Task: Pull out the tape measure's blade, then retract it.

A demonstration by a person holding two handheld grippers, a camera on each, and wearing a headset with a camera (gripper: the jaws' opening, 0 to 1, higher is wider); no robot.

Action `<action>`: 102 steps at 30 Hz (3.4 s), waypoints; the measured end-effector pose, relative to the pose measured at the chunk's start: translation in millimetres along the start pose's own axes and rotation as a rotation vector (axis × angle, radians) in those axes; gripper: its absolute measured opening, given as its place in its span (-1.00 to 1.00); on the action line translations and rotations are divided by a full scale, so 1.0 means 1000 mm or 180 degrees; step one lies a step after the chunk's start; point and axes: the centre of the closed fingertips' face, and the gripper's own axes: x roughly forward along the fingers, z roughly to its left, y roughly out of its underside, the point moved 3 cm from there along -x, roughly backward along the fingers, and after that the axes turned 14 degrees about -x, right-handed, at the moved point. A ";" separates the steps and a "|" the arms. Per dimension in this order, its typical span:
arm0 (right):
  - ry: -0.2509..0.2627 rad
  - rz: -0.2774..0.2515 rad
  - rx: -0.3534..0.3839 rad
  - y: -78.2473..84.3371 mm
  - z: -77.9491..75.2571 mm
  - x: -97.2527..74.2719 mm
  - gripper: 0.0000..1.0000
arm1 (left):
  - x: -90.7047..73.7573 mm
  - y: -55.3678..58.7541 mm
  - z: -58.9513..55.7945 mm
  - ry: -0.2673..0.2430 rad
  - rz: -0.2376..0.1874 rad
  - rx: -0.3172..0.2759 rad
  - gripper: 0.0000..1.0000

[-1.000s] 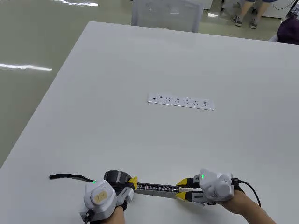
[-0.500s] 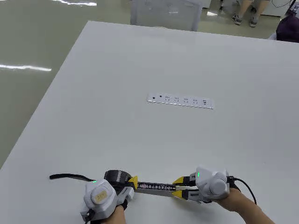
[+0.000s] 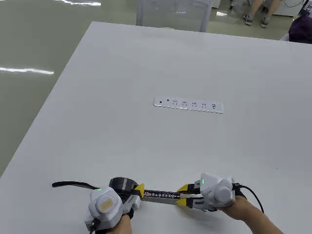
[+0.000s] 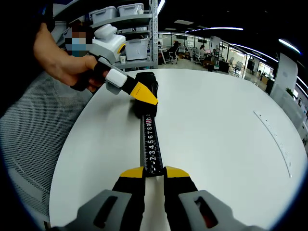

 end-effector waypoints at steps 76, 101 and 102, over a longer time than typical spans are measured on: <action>-0.0119 -0.0150 -0.0066 -0.047 -0.004 0.062 -0.75 | 0.000 -0.001 0.001 0.0024 0.0024 -0.0040 0.25; -0.0146 -0.0205 -0.0108 -0.065 -0.006 0.082 -0.74 | 0.000 -0.002 0.001 0.0039 0.0035 -0.0103 0.25; -0.0146 -0.0205 -0.0119 -0.066 -0.006 0.083 -0.74 | 0.000 -0.002 0.001 0.0041 0.0035 -0.0106 0.25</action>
